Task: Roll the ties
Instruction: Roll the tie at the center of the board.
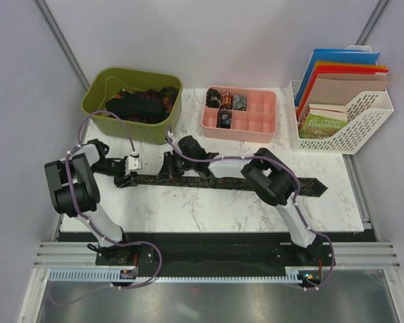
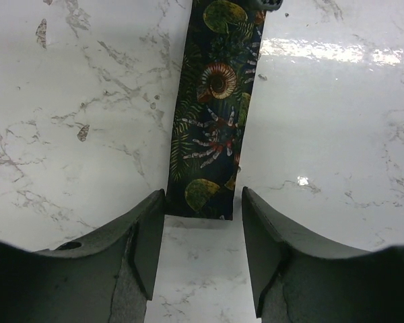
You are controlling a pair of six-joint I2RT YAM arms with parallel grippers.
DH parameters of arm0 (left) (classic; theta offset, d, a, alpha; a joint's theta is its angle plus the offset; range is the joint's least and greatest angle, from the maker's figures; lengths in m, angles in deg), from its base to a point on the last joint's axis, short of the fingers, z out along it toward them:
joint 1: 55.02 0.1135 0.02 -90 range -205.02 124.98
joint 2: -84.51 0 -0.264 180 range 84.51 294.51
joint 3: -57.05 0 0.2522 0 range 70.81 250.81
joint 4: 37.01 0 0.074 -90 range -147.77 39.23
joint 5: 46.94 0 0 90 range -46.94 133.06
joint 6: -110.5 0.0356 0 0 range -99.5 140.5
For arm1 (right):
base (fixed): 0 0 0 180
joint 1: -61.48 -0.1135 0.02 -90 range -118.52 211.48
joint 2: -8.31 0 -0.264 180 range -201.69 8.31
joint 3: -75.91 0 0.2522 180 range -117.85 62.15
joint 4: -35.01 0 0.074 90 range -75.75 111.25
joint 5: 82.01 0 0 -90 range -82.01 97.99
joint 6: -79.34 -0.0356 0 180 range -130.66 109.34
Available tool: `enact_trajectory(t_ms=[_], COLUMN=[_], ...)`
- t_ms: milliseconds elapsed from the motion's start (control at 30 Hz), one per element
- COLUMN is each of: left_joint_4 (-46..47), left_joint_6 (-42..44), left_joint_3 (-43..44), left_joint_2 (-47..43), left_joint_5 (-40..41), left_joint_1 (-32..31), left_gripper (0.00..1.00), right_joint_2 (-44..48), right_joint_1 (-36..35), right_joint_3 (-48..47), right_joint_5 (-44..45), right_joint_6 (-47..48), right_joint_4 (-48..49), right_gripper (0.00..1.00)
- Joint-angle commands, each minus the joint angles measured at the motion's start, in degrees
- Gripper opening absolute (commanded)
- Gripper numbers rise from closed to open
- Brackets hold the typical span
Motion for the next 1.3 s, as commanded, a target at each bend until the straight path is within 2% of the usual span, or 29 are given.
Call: enact_trajectory(t_ms=[0, 367, 667, 700, 733, 767, 800, 867, 900, 967, 1067, 1167, 1267], left_joint_4=[-1.6, -7.6, -9.3, -9.0, -7.9, -7.8, -8.0, -12.0, -12.1, -12.3, -11.0, -8.5, -6.3], left_joint_6=[3.1, 4.9, 1.2, -0.8, -3.0, -5.8, -11.5, -13.9, -18.5, -24.0, -36.7, -53.0, -61.7], left_joint_3=[1.8, 3.3, 4.3, 5.3, 6.2, 7.5, 11.0, 14.4, 15.6, 14.9, 10.5, 6.4, 4.6], left_joint_2=[0.0, -4.7, -7.2, -6.7, -6.0, -5.1, -2.5, -0.5, -0.3, -1.1, -4.5, -6.2, -5.0], left_joint_5=[-1.2, -2.9, -5.1, -4.9, -4.9, -3.8, -3.1, -3.3, -3.6, -3.6, -3.6, -5.1, -5.2], left_joint_1=[-0.1, -0.6, -6.0, -6.5, -6.5, -6.2, -6.0, -4.5, -2.5, -0.6, 0.5, 1.3, 1.6], left_gripper=[0.55, 0.52, 0.52, 0.54, 0.63, 0.67, 0.68, 0.69, 0.69, 0.68, 0.68, 0.68, 0.68], right_joint_2=[-2.8, -4.5, -4.0, -3.9, -3.8, -3.7, -3.7, -3.5, -3.5, -3.1, -2.8, -2.8, -2.9], right_joint_1=[0.0, 0.0, 0.0, 0.0, 0.0, 0.1, 0.0, 0.1, 0.1, 0.1, 0.1, 0.1, 0.1], right_joint_3=[-2.1, -0.6, -0.8, -0.7, -0.6, -0.6, -0.6, -0.5, -0.5, -0.4, -0.4, -0.5, -0.2], right_joint_5=[1.7, 3.0, 2.5, 2.6, 2.6, 2.6, 2.6, 2.9, 3.2, 3.2, 3.6, 3.7, 3.9], right_joint_6=[-0.2, -3.0, -3.6, -3.4, -3.4, -3.5, -3.5, -3.6, -3.7, -3.9, -3.9, -3.8, -3.7], right_joint_4=[1.3, 1.2, 1.8, 1.8, 1.6, 1.6, 1.6, 1.4, 1.3, 1.3, 1.1, 0.9, 0.7], right_gripper=[0.18, 0.18, 0.19, 0.19, 0.19, 0.19, 0.19, 0.19, 0.19, 0.19, 0.19, 0.2, 0.2])
